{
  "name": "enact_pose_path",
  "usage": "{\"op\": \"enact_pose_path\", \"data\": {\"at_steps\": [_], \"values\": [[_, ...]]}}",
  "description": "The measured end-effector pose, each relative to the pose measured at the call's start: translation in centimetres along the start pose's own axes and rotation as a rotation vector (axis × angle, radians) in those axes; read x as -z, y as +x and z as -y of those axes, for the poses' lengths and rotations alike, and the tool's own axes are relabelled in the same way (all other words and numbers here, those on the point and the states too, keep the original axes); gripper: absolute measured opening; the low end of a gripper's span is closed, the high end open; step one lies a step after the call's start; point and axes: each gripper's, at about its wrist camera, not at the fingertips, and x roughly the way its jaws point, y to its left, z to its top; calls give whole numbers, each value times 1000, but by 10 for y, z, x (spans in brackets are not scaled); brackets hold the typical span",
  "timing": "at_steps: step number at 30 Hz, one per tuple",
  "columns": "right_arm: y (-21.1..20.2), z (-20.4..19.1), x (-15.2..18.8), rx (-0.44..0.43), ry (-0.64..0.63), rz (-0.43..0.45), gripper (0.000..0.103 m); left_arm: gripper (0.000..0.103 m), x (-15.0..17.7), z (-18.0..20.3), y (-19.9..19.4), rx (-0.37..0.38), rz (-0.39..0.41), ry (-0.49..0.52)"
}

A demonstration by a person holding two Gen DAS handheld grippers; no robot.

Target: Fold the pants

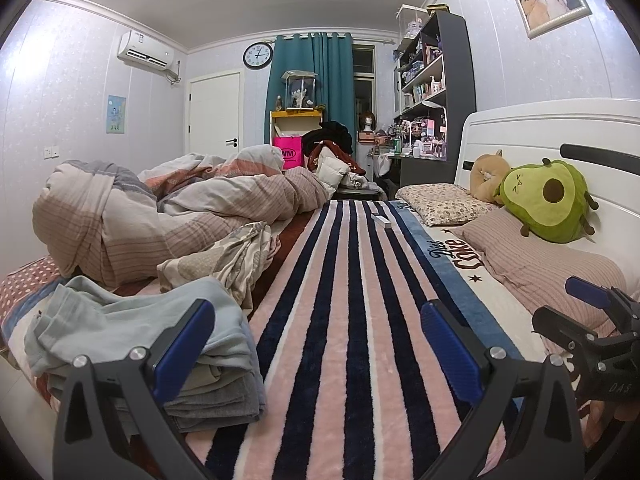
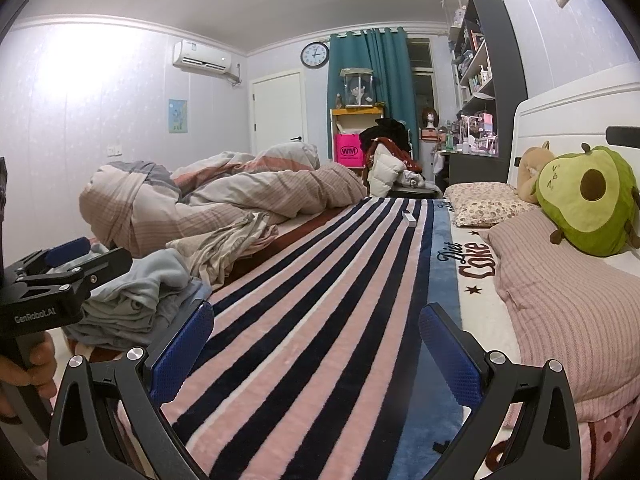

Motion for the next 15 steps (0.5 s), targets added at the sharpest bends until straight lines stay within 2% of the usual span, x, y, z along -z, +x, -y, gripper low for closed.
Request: {"op": "enact_pose_path", "data": {"at_steps": [15], "values": [[0, 0, 0, 0, 2, 0, 102, 102, 2, 1, 2, -2, -4, 1]]}}
